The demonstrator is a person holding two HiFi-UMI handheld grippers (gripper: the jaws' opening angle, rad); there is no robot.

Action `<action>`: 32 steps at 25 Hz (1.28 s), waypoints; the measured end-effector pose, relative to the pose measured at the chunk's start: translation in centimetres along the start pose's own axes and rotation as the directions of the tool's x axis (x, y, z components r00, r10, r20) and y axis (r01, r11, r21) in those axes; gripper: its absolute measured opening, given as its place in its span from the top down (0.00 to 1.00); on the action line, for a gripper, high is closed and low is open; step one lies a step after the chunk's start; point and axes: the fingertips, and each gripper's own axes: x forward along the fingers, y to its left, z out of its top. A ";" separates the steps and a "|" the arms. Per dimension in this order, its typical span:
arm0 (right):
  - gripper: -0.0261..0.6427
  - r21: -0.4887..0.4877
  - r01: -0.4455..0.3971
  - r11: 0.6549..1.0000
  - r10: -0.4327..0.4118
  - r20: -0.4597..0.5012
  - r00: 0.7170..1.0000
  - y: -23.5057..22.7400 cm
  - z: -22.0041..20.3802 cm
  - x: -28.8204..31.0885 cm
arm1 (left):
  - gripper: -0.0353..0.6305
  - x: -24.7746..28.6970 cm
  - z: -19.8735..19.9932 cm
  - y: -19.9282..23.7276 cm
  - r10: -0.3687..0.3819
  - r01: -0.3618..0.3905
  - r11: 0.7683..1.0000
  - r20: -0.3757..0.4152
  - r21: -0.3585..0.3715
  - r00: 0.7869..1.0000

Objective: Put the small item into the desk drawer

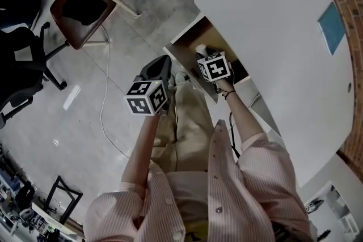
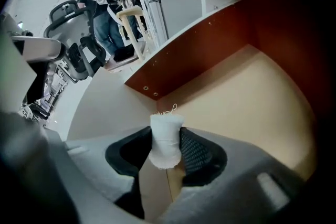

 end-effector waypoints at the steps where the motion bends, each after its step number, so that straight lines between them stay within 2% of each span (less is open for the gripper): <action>1: 0.71 -0.001 0.000 1.000 0.000 -0.010 1.000 -0.1 -0.2 0.4 | 0.95 0.2 -0.1 0.1 -0.002 0.002 1.000 -0.002 0.000 1.000; 11: 0.71 -0.004 -0.036 0.999 0.036 -0.077 0.996 0.4 -1.6 2.9 | 0.95 0.7 0.0 0.4 -0.018 0.018 1.000 0.010 -0.005 1.000; 17: 0.71 0.031 -0.019 0.999 0.021 -0.080 0.997 -0.2 -1.9 3.4 | 0.95 0.8 -0.1 0.3 -0.022 0.022 1.000 0.005 0.001 1.000; 26: 0.69 0.012 -0.021 1.000 0.021 -0.022 1.000 1.2 -0.5 1.0 | 0.95 -0.8 0.3 -1.2 -0.045 0.045 0.999 -0.016 0.008 0.999; 32: 0.71 0.039 0.027 0.999 -0.029 0.053 0.998 2.1 1.3 -3.6 | 0.95 -2.6 1.3 -3.4 -0.060 0.060 0.998 -0.028 0.018 0.998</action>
